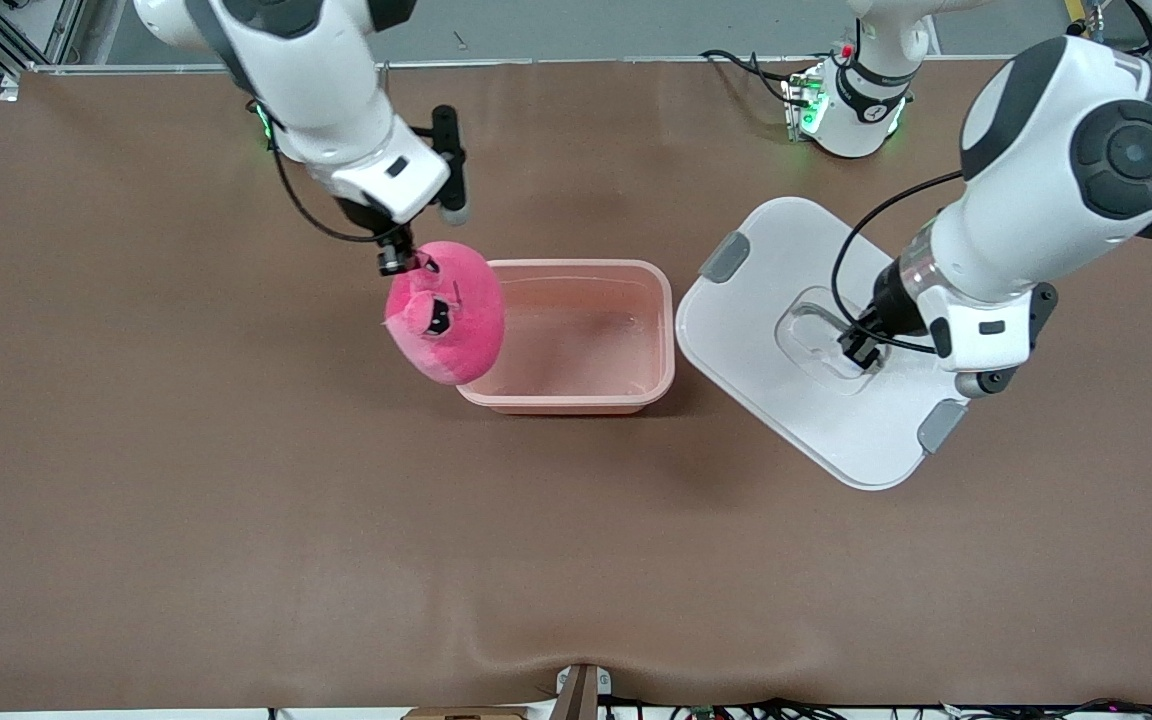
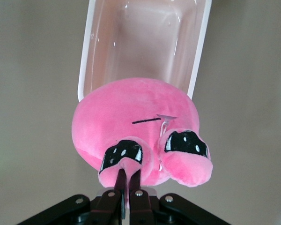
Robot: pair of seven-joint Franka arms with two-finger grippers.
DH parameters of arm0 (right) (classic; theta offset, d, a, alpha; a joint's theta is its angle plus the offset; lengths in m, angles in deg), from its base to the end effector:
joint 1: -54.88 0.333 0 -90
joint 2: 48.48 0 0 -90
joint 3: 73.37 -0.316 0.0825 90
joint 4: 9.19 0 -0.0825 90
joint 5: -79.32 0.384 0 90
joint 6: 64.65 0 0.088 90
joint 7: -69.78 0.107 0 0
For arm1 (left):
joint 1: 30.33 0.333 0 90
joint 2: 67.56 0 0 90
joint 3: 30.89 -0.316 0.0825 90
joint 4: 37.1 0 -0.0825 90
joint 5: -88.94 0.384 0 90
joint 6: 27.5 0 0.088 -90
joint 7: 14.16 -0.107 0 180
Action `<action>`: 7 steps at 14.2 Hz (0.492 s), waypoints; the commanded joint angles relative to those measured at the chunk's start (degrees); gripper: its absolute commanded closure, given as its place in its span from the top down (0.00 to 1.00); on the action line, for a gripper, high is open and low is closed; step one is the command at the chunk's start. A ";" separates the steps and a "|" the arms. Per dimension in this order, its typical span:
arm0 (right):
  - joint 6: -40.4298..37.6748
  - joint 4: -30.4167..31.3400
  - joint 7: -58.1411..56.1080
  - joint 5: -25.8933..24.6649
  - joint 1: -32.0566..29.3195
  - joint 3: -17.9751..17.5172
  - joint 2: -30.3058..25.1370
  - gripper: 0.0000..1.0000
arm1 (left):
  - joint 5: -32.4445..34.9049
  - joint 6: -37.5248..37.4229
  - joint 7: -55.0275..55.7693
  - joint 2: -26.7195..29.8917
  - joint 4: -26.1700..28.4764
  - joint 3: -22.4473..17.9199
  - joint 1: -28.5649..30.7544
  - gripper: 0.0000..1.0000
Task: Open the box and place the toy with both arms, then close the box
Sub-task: 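Lift the lid off with the left gripper while the right gripper lifts the plush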
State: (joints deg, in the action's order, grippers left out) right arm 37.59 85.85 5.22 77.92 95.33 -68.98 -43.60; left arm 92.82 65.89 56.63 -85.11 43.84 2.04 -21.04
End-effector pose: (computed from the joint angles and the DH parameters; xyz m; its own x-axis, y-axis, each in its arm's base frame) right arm 0.4803 0.3491 0.5528 -0.1890 0.9819 -0.0102 0.9807 0.1893 0.0498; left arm 0.6029 -0.2027 0.5460 0.6668 0.7378 -0.1052 0.7414 -0.6710 -0.0068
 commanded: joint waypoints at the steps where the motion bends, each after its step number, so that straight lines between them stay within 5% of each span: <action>1: 1.38 -0.30 0.92 -1.59 2.25 0.79 0.04 0.00 | -2.65 -2.85 -8.36 1.73 0.72 0.55 3.97 0.00; 7: 3.40 -0.21 1.11 -2.74 4.02 0.79 1.63 0.00 | -2.31 -8.75 -21.48 1.64 0.63 0.46 5.30 0.00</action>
State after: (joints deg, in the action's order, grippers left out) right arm 40.45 85.96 5.54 76.56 97.94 -68.93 -42.34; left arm 91.34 58.75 38.22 -85.03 43.84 2.03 -16.14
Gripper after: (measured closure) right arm 0.947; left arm 0.934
